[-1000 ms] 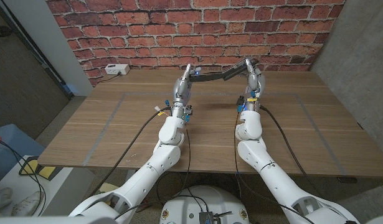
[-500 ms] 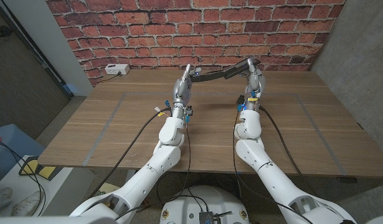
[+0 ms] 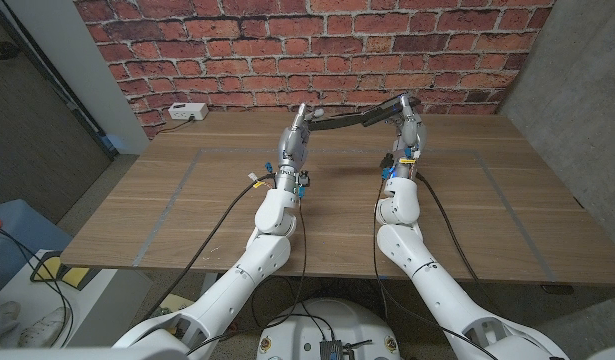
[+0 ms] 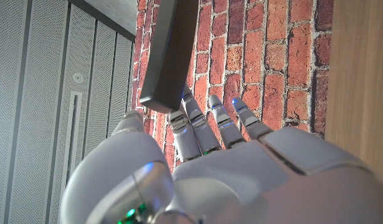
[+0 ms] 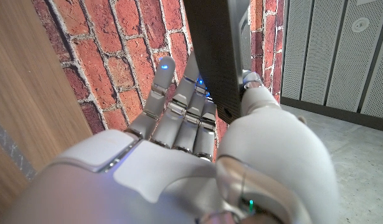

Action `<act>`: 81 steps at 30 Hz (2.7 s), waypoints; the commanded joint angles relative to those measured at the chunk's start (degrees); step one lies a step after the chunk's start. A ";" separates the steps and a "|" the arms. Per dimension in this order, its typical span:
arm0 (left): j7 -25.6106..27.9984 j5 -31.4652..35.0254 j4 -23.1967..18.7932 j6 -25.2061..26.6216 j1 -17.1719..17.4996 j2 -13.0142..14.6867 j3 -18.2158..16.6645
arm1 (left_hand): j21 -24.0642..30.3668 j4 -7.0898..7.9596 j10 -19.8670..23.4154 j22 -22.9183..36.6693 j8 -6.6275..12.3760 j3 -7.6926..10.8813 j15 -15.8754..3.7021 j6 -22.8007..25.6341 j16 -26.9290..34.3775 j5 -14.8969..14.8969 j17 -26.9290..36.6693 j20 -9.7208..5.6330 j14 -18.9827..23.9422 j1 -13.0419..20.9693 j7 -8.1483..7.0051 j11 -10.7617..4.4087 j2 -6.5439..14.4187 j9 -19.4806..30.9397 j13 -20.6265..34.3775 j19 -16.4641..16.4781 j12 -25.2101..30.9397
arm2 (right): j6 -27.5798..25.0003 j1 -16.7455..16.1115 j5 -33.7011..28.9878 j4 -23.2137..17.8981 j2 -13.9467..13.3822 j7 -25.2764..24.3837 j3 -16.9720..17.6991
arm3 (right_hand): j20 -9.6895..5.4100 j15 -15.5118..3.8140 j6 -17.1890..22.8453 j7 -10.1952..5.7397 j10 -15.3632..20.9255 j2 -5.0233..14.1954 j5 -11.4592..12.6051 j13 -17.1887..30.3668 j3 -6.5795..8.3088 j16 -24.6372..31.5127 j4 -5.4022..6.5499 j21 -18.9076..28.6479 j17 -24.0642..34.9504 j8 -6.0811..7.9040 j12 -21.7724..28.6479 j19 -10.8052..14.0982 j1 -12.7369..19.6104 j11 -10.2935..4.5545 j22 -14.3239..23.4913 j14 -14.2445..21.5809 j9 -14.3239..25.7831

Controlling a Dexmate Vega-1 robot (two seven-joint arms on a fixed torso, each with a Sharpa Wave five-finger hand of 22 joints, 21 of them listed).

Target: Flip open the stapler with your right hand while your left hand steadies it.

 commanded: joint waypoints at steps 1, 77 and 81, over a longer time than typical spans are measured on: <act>2.36 2.83 -2.17 1.20 0.88 1.40 0.02 | -0.24 -1.25 -0.93 0.06 0.05 0.62 -7.41 -0.44 -0.10 -0.08 -0.15 0.47 -0.44 1.12 0.16 -0.05 0.45 0.45 0.31 -0.43 -0.67 | 0.12 -0.40 1.32 -0.67 0.83 0.39 -0.02 | -8.96 -3.68 1.64 -1.76 3.59 0.63 0.42 0.00 13.42 -0.16 6.19 -0.14 -0.11 0.02 0.12 -0.21 -0.07 -3.83 0.11 -0.25 0.19; 1.27 0.59 -4.61 2.61 3.23 5.11 -1.28 | -0.24 -8.93 -10.77 0.29 -3.22 10.08 -6.36 -10.87 0.62 1.12 1.93 2.63 -4.82 21.94 -2.89 -0.22 4.00 4.44 2.37 -1.13 -2.45 | 0.52 -1.77 -0.50 -1.61 4.82 -2.64 -1.81 | -8.98 -3.76 0.97 -1.95 3.45 0.66 0.56 -0.02 14.24 -0.36 6.64 -0.18 0.26 0.00 -0.18 -0.18 -1.20 -3.80 0.18 -0.57 0.57; 0.09 0.35 -4.57 2.80 2.86 6.00 -1.41 | -0.23 -8.91 -10.67 0.30 -3.23 9.94 -6.25 -10.79 0.65 1.11 1.97 2.65 -4.86 21.91 -2.78 -0.24 3.97 4.45 2.41 -1.14 -2.34 | 0.81 -1.85 -2.14 -1.50 5.30 -3.69 -2.10 | -9.02 -3.76 0.95 -1.91 3.42 0.71 0.56 0.05 14.30 -0.33 6.62 -0.15 0.28 -0.02 -0.16 -0.11 -1.19 -3.87 0.19 -0.51 0.56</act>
